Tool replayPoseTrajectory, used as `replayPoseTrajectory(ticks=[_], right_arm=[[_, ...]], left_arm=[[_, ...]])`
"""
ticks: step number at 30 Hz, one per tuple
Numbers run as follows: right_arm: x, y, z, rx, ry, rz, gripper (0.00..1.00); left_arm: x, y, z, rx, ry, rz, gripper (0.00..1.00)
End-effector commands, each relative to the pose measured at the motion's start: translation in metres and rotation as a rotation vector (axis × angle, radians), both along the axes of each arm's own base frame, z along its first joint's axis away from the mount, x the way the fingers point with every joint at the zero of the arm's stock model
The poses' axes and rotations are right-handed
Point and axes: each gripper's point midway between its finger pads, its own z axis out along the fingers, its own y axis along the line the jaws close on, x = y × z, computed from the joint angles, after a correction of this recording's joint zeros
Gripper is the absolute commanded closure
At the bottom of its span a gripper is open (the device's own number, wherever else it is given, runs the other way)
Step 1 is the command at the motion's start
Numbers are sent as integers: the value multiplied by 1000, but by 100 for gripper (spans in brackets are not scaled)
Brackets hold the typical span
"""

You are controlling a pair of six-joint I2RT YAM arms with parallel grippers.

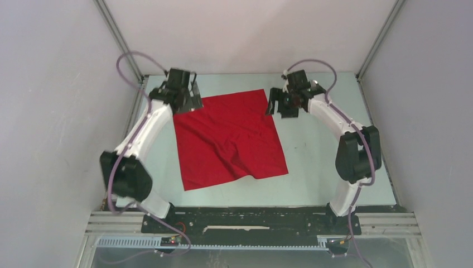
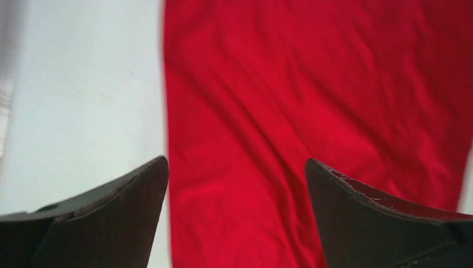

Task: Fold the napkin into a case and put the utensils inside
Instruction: Flatten out the crumpled napkin at the center of the board.

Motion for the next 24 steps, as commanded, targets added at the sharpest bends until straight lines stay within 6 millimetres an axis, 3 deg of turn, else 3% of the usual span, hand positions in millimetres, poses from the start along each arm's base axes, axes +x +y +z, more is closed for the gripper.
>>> replayPoseTrajectory(ticks=[1, 5, 8, 10, 13, 17, 21, 24], right_arm=[[-65, 21, -35, 131, 182, -54, 16], [-108, 41, -47, 218, 215, 44, 19], [-126, 44, -64, 236, 246, 66, 21], [-132, 42, -75, 256, 263, 62, 21], [-137, 32, -92, 236, 273, 26, 22], [-140, 13, -117, 190, 292, -34, 22], [-144, -13, -141, 111, 332, -116, 23], [-143, -44, -152, 16, 347, -232, 23]], left_arm=[[-61, -83, -27, -467, -4, -204, 0], [-125, -103, -57, -509, 30, -287, 0], [-161, -99, -88, -463, 67, -283, 0], [-171, -99, -100, -469, 66, -272, 0], [-184, -82, -129, -434, 85, -197, 0], [-193, -69, -148, -404, 90, -147, 0], [-202, -67, -165, -413, 139, -116, 0], [-214, -59, -180, -399, 201, -38, 0]])
